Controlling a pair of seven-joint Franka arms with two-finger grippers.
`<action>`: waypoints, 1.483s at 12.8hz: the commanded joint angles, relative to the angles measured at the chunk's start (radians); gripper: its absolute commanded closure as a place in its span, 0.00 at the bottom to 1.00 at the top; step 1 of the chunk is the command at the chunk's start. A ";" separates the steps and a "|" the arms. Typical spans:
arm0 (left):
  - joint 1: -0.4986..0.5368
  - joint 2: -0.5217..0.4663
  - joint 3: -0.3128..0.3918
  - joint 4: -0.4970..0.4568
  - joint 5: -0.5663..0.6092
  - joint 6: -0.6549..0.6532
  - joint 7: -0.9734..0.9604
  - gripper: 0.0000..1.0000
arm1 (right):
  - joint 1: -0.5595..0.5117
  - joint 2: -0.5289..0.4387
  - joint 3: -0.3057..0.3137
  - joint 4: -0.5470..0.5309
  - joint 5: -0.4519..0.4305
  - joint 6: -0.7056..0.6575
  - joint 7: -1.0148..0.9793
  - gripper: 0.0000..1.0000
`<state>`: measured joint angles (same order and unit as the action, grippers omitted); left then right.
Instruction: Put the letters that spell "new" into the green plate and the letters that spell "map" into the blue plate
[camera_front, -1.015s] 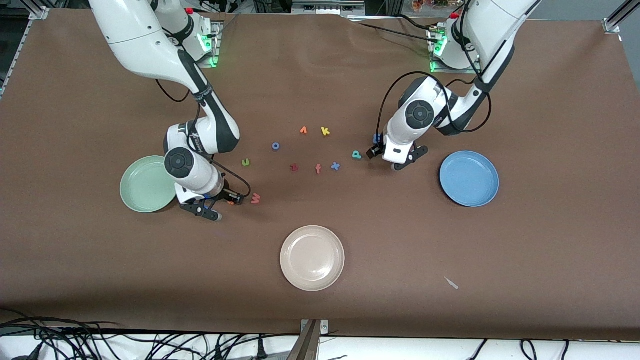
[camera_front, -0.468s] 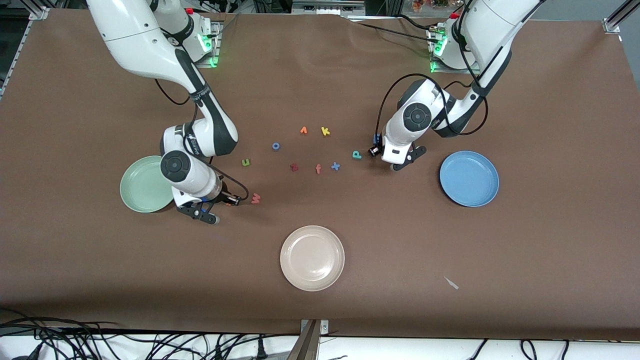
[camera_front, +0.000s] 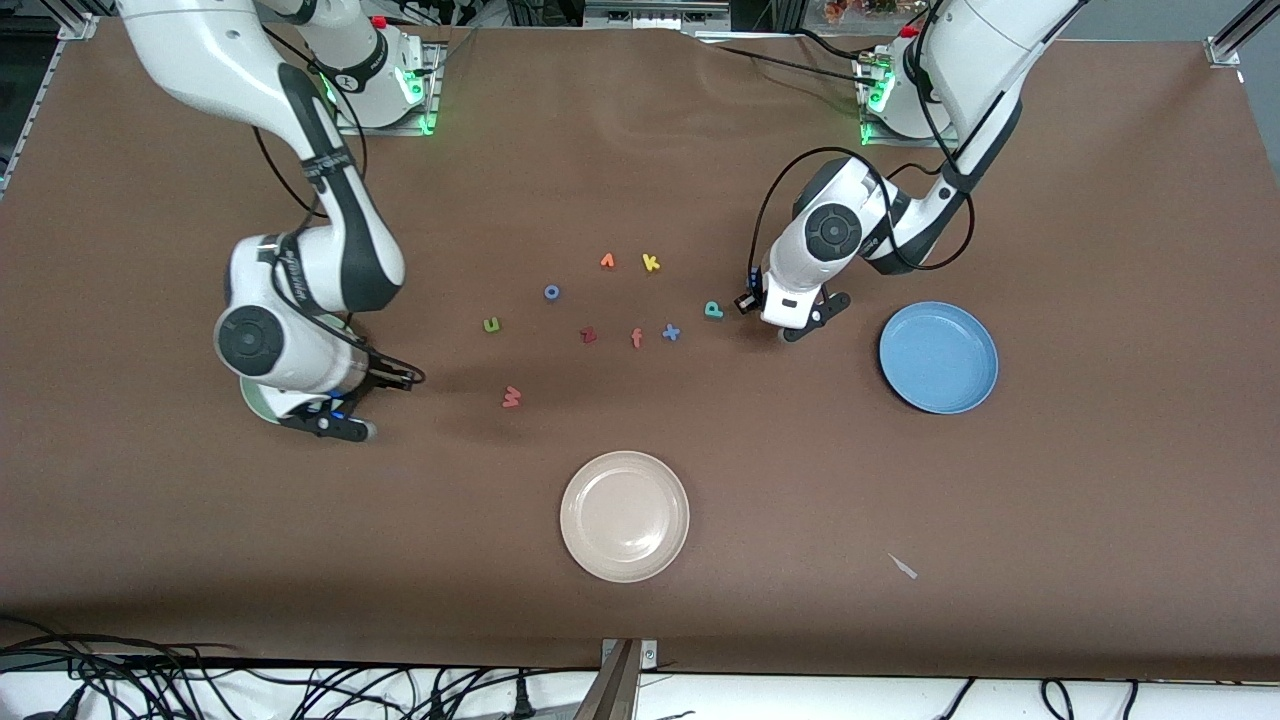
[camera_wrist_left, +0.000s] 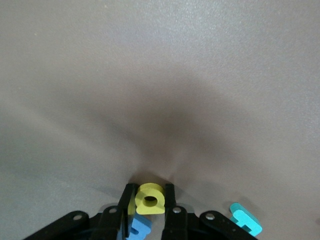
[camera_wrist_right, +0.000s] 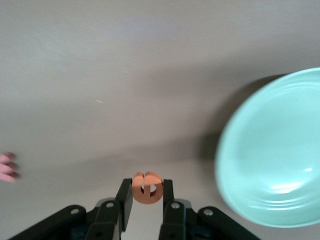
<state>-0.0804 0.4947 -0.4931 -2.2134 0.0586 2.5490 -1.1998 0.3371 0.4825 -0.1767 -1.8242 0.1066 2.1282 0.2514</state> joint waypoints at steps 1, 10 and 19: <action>0.001 0.015 0.007 0.004 0.027 -0.012 -0.007 0.84 | 0.000 -0.110 -0.085 -0.154 0.002 0.019 -0.200 1.00; 0.164 -0.085 0.005 0.245 0.058 -0.300 0.202 0.91 | 0.013 -0.102 -0.129 -0.192 0.015 0.059 -0.250 0.00; 0.513 -0.019 0.021 0.279 0.093 -0.412 0.911 0.89 | 0.017 -0.199 0.181 -0.387 0.002 0.315 0.129 0.00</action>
<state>0.4049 0.4378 -0.4651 -1.9367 0.0977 2.1460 -0.3640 0.3610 0.3571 -0.0308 -2.0761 0.1126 2.3297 0.3638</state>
